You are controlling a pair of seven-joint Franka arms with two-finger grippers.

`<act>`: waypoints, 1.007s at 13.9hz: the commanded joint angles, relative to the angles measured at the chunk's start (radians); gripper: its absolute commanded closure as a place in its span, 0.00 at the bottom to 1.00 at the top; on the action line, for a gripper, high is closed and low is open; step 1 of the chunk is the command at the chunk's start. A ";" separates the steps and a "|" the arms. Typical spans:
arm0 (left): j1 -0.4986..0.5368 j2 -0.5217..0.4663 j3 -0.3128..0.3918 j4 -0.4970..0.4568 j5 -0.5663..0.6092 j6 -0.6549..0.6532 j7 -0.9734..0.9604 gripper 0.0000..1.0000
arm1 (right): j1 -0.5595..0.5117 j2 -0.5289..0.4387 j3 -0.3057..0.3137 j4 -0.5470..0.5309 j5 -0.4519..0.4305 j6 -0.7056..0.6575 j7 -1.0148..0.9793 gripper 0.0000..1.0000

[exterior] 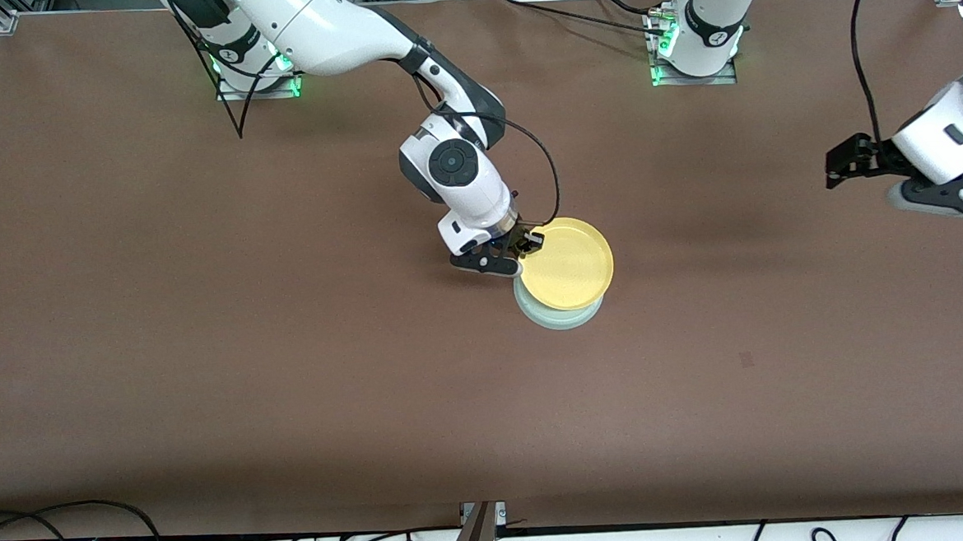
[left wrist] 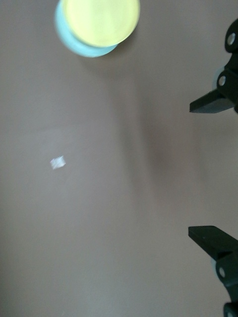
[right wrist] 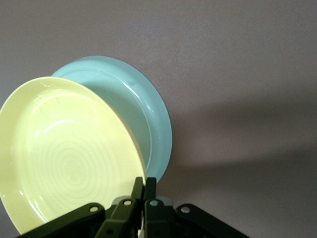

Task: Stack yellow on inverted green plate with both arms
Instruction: 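Release the yellow plate onto the green plate and open the right gripper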

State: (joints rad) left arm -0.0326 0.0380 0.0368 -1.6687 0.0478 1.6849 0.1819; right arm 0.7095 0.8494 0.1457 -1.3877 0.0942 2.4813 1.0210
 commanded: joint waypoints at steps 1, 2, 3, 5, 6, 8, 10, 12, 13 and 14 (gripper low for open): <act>-0.027 -0.130 0.037 -0.175 0.018 0.145 -0.028 0.00 | 0.013 0.020 -0.024 0.018 -0.019 0.028 0.025 1.00; -0.027 -0.135 0.032 -0.177 0.018 0.125 -0.042 0.00 | 0.013 0.025 -0.028 0.019 -0.019 0.034 0.024 1.00; -0.029 -0.133 0.022 -0.166 0.018 0.080 -0.082 0.00 | 0.013 0.026 -0.029 0.019 -0.018 0.048 0.024 0.99; -0.033 -0.116 0.020 -0.135 0.020 0.064 -0.125 0.00 | 0.005 0.031 -0.029 0.024 -0.018 0.074 0.016 0.80; -0.035 -0.115 0.014 -0.134 0.020 0.061 -0.125 0.00 | 0.004 0.036 -0.029 0.038 -0.016 0.074 0.016 0.67; -0.033 -0.113 0.009 -0.134 0.018 0.061 -0.127 0.00 | 0.004 0.043 -0.029 0.061 -0.010 0.073 0.022 0.18; -0.033 -0.113 0.008 -0.134 0.018 0.061 -0.127 0.00 | 0.001 0.017 -0.032 0.062 -0.010 0.032 0.018 0.00; -0.033 -0.113 0.008 -0.131 0.018 0.061 -0.127 0.00 | -0.037 -0.047 -0.060 0.065 -0.019 -0.098 -0.002 0.00; -0.033 -0.109 0.008 -0.131 0.018 0.062 -0.127 0.00 | -0.059 -0.108 -0.078 0.062 -0.022 -0.155 -0.033 0.00; -0.032 -0.107 0.008 -0.131 0.018 0.062 -0.127 0.00 | -0.070 -0.178 -0.110 0.032 -0.021 -0.224 -0.094 0.00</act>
State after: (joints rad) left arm -0.0632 -0.0701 0.0476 -1.8064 0.0477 1.7601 0.0666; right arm 0.6835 0.8146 0.0647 -1.3039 0.0835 2.3885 0.9973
